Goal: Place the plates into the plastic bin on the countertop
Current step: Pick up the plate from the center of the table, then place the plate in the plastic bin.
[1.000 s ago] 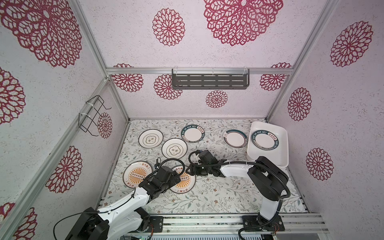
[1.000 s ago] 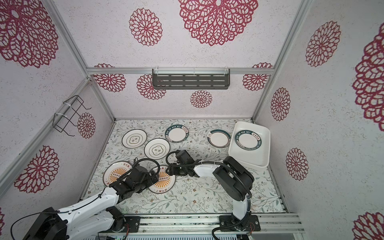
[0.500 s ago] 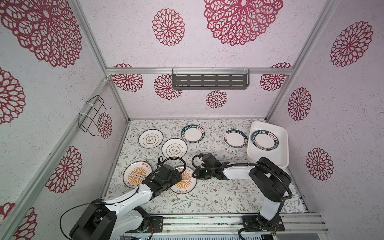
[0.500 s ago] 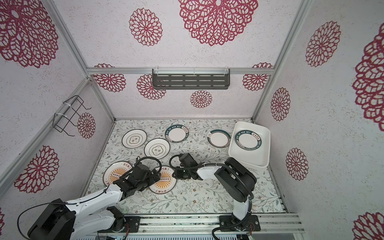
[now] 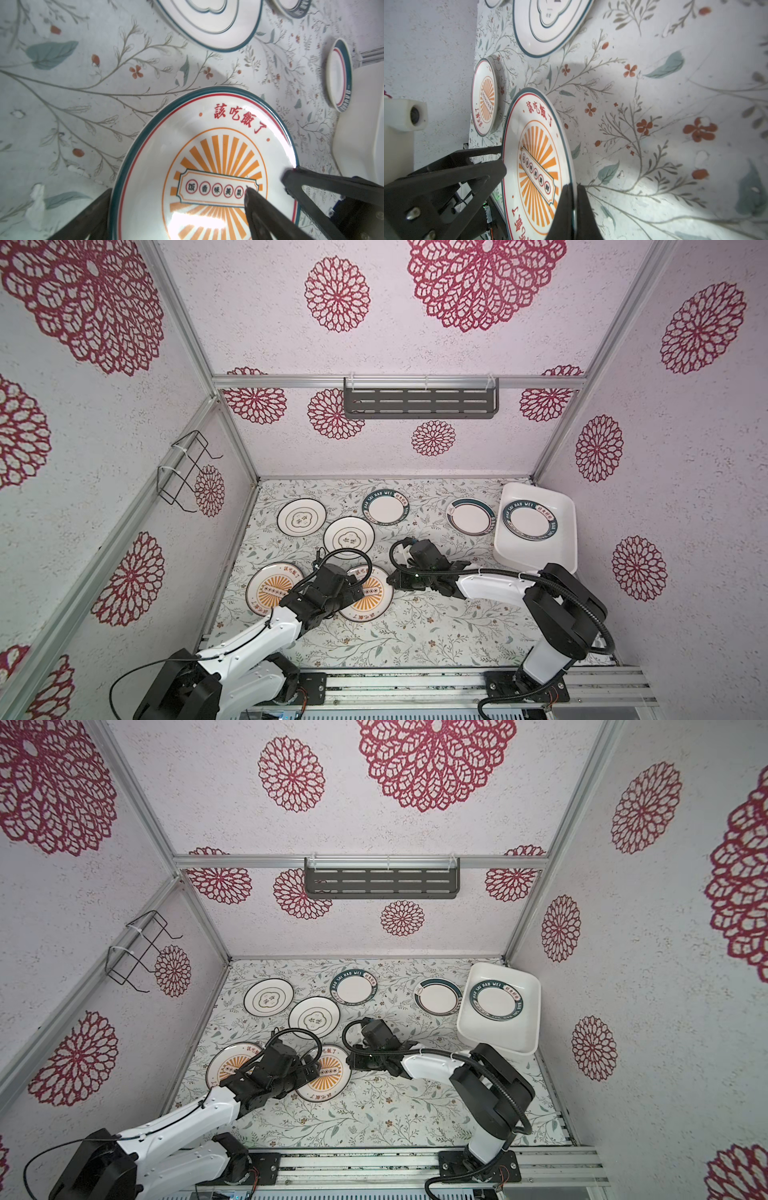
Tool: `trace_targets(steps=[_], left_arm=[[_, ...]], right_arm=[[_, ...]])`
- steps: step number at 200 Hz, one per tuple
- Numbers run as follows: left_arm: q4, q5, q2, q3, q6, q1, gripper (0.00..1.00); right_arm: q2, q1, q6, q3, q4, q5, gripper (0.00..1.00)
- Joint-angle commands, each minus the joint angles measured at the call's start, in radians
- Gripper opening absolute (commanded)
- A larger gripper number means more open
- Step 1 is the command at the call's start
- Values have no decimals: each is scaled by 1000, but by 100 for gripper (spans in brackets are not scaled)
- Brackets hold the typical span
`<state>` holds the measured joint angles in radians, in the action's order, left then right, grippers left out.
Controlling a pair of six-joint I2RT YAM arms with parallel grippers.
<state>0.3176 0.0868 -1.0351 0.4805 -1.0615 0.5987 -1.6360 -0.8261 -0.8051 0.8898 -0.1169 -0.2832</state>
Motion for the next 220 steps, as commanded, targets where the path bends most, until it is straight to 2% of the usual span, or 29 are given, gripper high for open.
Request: trace_targets(steps=[1,43,78,106,163,220], left_arm=[[-25,-13,75,60,44,3,97],[-21,-85,113,145,104,19,97],[-119,-166,40,208,144,64,97],[-176,-158,-103,313,213,146,97],[-189,-196,-464,638,360,256,97],[-168,-278,-741,909,446,300,97]], right_arm=[[78,32,30,6,61,42,0],[202,109,20,0,105,99,0],[314,203,-10,-20,126,177,0],[399,307,-29,-49,117,191,0],[473,528,-27,-54,127,191,0],[457,833,-31,-56,70,54,0]])
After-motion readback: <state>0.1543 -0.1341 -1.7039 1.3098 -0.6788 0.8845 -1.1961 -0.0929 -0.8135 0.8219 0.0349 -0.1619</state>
